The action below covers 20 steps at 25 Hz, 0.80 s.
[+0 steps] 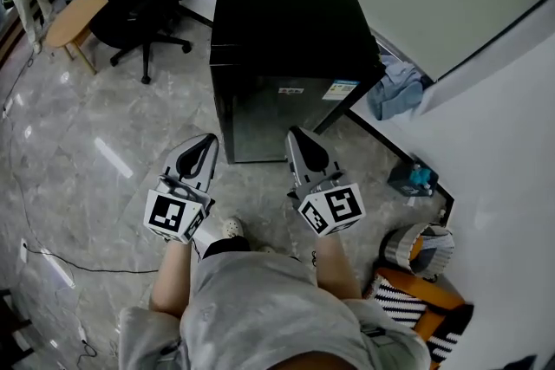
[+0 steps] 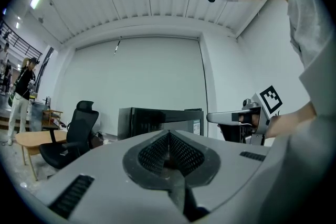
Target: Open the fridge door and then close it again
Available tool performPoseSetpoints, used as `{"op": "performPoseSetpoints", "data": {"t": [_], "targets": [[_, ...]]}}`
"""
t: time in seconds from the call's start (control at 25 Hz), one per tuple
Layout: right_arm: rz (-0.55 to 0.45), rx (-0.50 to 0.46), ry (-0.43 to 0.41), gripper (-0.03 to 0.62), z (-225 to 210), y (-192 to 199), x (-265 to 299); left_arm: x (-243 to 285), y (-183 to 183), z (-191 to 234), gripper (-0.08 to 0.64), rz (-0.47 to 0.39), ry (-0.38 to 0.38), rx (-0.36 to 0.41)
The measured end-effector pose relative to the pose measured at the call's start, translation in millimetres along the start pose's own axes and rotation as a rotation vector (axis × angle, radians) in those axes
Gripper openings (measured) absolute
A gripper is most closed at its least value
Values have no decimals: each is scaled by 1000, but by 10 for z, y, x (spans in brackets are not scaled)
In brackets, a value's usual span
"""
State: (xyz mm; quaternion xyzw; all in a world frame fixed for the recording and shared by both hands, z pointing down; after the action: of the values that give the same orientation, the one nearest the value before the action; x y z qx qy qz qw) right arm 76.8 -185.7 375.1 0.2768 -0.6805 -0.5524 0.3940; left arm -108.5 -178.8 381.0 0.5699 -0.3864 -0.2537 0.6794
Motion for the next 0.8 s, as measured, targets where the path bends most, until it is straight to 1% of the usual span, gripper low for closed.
{"op": "performPoseSetpoints", "data": {"t": [0.4,0.8], "targets": [[46,22,16,26,-34,115,547,335,248,441,15,62,60,-11],[97,35,27,26,-113,232,728,705,586,651,15,160,88,19]]}}
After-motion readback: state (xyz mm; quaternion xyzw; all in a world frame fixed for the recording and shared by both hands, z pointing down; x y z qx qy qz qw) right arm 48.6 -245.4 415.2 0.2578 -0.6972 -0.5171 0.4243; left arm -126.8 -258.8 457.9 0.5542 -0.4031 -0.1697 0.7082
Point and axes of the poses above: the fingertips, and each gripper's own axes: x forward along the fingers, z to its left, y out of its underside, the point moved 3 cm from there along -x, backward along the fingers, and after that the axes turned 14 degrees about z, right-handed, at the moved point
